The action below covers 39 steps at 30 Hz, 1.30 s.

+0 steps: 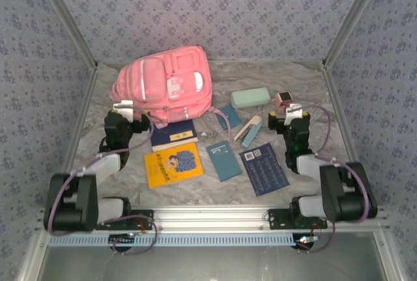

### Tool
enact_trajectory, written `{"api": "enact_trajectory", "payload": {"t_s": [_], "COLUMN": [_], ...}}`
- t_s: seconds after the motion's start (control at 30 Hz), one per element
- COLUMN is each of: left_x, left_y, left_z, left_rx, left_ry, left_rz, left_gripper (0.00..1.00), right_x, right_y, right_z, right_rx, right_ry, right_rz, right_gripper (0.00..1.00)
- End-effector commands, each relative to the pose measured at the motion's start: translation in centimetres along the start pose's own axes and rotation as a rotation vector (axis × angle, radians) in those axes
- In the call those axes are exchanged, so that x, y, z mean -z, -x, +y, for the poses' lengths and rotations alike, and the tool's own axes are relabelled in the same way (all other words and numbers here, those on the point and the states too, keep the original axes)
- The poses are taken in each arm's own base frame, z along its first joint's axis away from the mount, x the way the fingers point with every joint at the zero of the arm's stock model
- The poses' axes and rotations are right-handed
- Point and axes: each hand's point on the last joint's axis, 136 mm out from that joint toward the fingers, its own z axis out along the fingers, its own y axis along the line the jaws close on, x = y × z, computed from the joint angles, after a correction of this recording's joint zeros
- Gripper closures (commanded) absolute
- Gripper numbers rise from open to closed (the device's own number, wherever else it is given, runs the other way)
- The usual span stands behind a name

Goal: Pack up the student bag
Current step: Unzip the student bag at the top-center of the table.

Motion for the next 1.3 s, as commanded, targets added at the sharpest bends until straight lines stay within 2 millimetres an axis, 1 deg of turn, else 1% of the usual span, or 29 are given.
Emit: {"api": "enact_trajectory", "payload": {"t_s": [0.0,0.07,0.13,0.2,0.27,0.3,0.33,0.37,0.4,0.43,0.47,0.53,0.57,0.6,0.63,0.7,0.77,0.8,0.83,0.87,0.93,0.97,1.03,1.07,1.13,1.17,1.23,1.27], "left_x": [2.6,4.4,6.4,8.5,10.2,10.6,10.4,9.7,8.8,8.1,7.3,4.8,3.4,2.2,1.2,-1.8,-4.6,-6.1,-7.4,-8.9,-11.4,-12.7,-15.0,-15.9,-17.8,-18.5,-19.6,-20.0], "left_y": [4.9,7.5,9.5,10.7,11.3,11.6,12.2,12.9,13.5,13.8,13.6,12.7,11.7,10.9,10.2,8.6,7.5,7.1,6.9,6.5,6.1,5.8,4.9,4.3,3.4,2.8,1.8,1.2], "left_z": [-2.1,-3.7,-6.3,-9.2,-11.6,-11.8,-11.4,-9.9,-7.7,-6.1,-4.6,-4.0,-3.3,-2.4,-1.3,1.3,3.0,3.7,3.9,4.4,5.0,5.2,5.6,5.5,4.7,4.4,3.4,3.2], "left_rx": [-0.134,-0.122,-0.119,-0.165,-0.249,-0.254,-0.225,-0.154,-0.072,-0.008,0.066,0.151,0.220,0.301,0.355,0.478,0.593,0.646,0.682,0.716,0.751,0.761,0.777,0.784,0.794,0.799,0.811,0.815], "left_ry": [-0.036,-0.082,-0.168,-0.268,-0.375,-0.389,-0.361,-0.265,-0.137,-0.045,0.024,-0.003,0.008,0.053,0.097,0.172,0.172,0.152,0.119,0.085,0.027,-0.006,-0.041,-0.058,-0.128,-0.149,-0.216,-0.228], "left_rz": [-0.081,-0.121,-0.158,-0.151,-0.105,-0.078,-0.053,-0.026,0.002,0.030,0.084,0.190,0.260,0.328,0.378,0.446,0.468,0.477,0.487,0.503,0.522,0.527,0.553,0.574,0.600,0.616,0.640,0.651], "left_gripper": [0.02,0.02,0.02,0.02,0.02,0.02,0.02,0.02,0.02,0.02,0.02,0.02,0.02,0.02,0.02,0.02,0.02,0.02,0.02,0.02,0.02,0.04,0.08,0.11,0.18,0.21,0.29,0.31], "right_x": [2.1,3.8,5.8,8.5,11.1,12.2,12.9,13.3,13.3,13.1,13.0,12.5,12.2,11.6,11.0,9.4,8.2,7.9,7.5,7.4,7.6,7.7,7.5,7.2,6.6,6.3,5.4,5.0], "right_y": [4.7,7.4,9.4,11.1,12.3,12.7,12.9,13.2,13.4,13.8,13.2,13.0,12.5,12.0,11.4,10.2,9.0,8.4,8.2,7.9,7.7,7.4,6.0,5.5,4.2,4.0,3.2,3.0], "right_z": [1.0,2.7,5.3,8.6,11.7,13.3,14.4,15.1,15.0,14.6,14.4,13.0,12.1,11.3,11.1,10.3,10.2,10.3,10.0,10.4,11.9,12.7,14.4,15.1,16.5,17.0,17.8,18.2], "right_rx": [0.035,-0.012,-0.062,-0.070,-0.057,-0.051,-0.047,-0.056,-0.079,-0.110,-0.119,-0.139,-0.158,-0.217,-0.288,-0.493,-0.582,-0.567,-0.564,-0.570,-0.537,-0.522,-0.515,-0.513,-0.509,-0.520,-0.537,-0.535], "right_ry": [-0.008,0.050,0.145,0.260,0.361,0.420,0.462,0.486,0.467,0.427,0.405,0.351,0.323,0.292,0.312,0.375,0.408,0.408,0.376,0.380,0.467,0.505,0.575,0.600,0.647,0.662,0.668,0.668], "right_rz": [-0.140,-0.186,-0.188,-0.196,-0.194,-0.175,-0.147,-0.101,-0.037,0.013,0.101,0.215,0.266,0.296,0.323,0.403,0.468,0.487,0.476,0.487,0.502,0.521,0.600,0.629,0.688,0.697,0.724,0.732], "right_gripper": [0.00,0.00,0.00,0.00,0.00,0.00,0.00,0.00,0.00,0.00,0.00,0.00,0.00,0.00,0.00,0.00,0.00,0.00,0.00,0.00,0.00,0.00,0.06,0.09,0.14,0.16,0.18,0.19]}}
